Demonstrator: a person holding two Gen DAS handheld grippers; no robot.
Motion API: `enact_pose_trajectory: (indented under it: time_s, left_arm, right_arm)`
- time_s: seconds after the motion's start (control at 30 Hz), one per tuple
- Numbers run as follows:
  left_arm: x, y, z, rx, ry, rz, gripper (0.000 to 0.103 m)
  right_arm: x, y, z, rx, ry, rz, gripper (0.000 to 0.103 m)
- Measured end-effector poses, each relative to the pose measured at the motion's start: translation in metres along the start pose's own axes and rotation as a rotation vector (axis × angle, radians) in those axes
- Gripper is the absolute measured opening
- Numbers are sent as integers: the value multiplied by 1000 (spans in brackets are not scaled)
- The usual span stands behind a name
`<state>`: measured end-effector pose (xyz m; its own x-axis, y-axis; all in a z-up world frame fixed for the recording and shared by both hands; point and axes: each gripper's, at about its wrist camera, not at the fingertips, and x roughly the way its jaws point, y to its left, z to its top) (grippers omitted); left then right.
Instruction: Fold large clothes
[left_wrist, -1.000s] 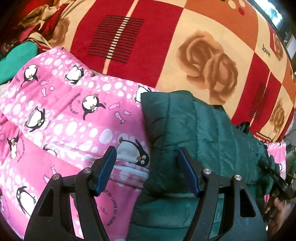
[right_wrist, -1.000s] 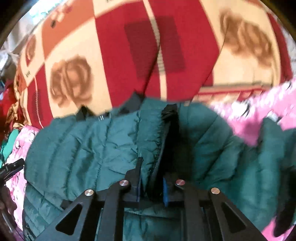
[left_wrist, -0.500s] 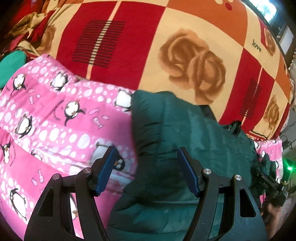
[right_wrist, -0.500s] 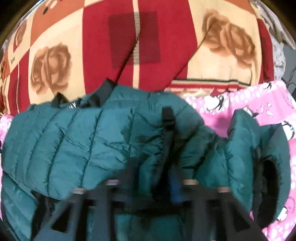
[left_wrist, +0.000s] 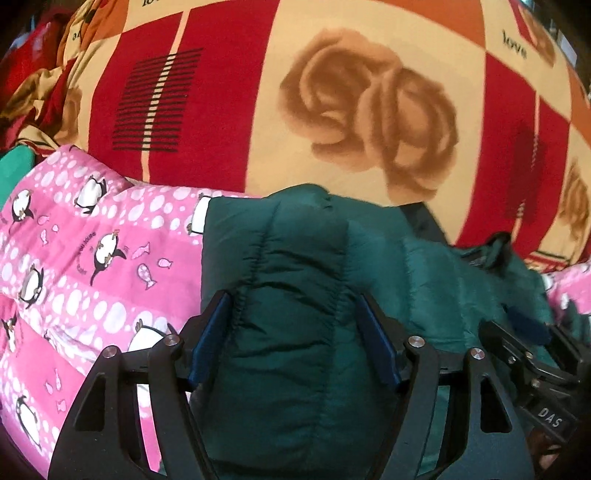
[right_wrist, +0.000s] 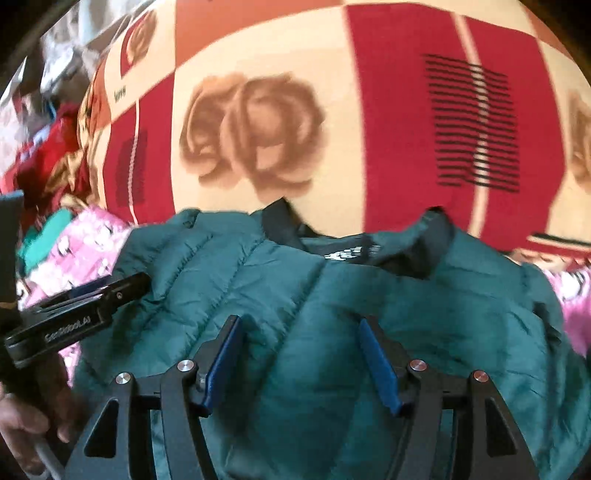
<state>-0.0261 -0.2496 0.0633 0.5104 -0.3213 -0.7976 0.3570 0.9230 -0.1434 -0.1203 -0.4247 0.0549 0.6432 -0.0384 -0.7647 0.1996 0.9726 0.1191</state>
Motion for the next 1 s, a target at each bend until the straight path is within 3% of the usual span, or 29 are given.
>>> enact_pose_trajectory:
  time_s: [0.13,0.27,0.47,0.6,0.7,0.77,0.93,1.0]
  left_arm:
    - [17,11,-6,-26,13,5,87]
    - [29,21,-9,-81,42,-25,90]
    - [28,22,-12,-78,27,-28,90]
    - [26,21,-15,-80,15,-25,90]
    - [27,23,-14,-80,3,-18,92]
    - [27,21,-16,-80,0,-22,92]
    - [12,25,-16,-111,32,-66,92]
    - [-7,25,-16,-114,-9,-83,92]
  right_arm:
    - [27,2,-8,-6,16,-43,65]
    - [33,-4,-4,-2,29,-38,66]
    - [-10,-17,-10,10,6,-3,66]
    - [-44,-51,-30,45,-6,-82,66]
    - [-37,-81,-45,93,48,-137,66]
    - [-24,-94,-52,138,74,-94,66]
    - [-31,-89,-52,116,69,-115,66]
    - [-43,-86,-52,119,47,-107,66]
